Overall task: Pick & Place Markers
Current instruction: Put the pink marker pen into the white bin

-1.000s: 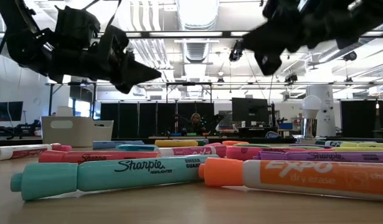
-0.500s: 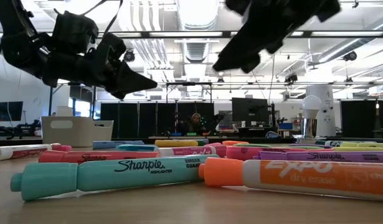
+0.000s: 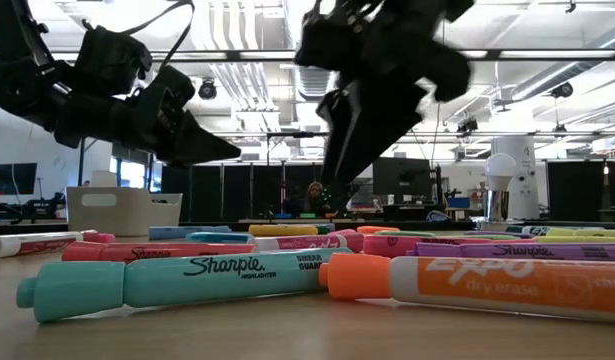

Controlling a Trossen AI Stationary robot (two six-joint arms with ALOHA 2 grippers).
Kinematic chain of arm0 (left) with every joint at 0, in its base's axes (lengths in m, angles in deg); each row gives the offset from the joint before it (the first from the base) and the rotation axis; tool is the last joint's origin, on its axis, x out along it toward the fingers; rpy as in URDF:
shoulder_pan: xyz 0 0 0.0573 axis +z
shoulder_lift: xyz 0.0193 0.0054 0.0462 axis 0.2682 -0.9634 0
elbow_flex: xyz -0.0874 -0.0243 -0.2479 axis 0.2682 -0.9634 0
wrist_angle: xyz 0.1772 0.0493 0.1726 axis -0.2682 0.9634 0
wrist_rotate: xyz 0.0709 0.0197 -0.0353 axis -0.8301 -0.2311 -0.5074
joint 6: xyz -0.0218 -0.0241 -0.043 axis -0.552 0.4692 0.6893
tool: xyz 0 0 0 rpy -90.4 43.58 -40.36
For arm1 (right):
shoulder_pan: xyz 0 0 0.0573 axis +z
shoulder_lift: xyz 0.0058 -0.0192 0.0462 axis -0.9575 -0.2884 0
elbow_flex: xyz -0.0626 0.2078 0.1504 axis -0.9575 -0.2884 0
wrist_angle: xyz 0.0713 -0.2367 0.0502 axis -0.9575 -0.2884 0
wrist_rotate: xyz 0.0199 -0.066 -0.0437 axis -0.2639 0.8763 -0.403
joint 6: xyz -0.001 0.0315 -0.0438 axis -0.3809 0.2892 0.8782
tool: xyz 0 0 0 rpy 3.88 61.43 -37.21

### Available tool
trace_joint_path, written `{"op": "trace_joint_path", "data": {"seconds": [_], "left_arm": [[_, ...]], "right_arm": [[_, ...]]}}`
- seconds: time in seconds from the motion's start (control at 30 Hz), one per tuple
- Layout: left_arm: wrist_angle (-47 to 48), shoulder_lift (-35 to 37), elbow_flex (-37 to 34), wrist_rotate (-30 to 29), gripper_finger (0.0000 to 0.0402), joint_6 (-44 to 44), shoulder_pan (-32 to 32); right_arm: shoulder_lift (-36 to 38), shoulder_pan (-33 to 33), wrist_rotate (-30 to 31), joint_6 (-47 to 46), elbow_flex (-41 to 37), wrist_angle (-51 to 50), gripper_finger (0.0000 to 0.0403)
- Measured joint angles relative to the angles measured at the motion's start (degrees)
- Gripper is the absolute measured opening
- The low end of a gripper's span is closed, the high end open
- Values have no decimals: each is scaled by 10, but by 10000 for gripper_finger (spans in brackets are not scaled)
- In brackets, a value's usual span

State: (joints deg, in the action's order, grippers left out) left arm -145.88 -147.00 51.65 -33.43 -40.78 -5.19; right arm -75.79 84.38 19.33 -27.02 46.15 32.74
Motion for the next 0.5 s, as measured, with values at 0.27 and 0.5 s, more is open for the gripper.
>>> {"op": "trace_joint_path", "data": {"seconds": [0.27, 0.5], "left_arm": [[0, 0, 0, -1, 0, 7, 0], [0, 0, -1, -1, 0, 7, 0]], "right_arm": [[-61, -20, -50, 16, 30, 0, 215], [-89, -21, -60, 17, 35, 0, 193]]}}
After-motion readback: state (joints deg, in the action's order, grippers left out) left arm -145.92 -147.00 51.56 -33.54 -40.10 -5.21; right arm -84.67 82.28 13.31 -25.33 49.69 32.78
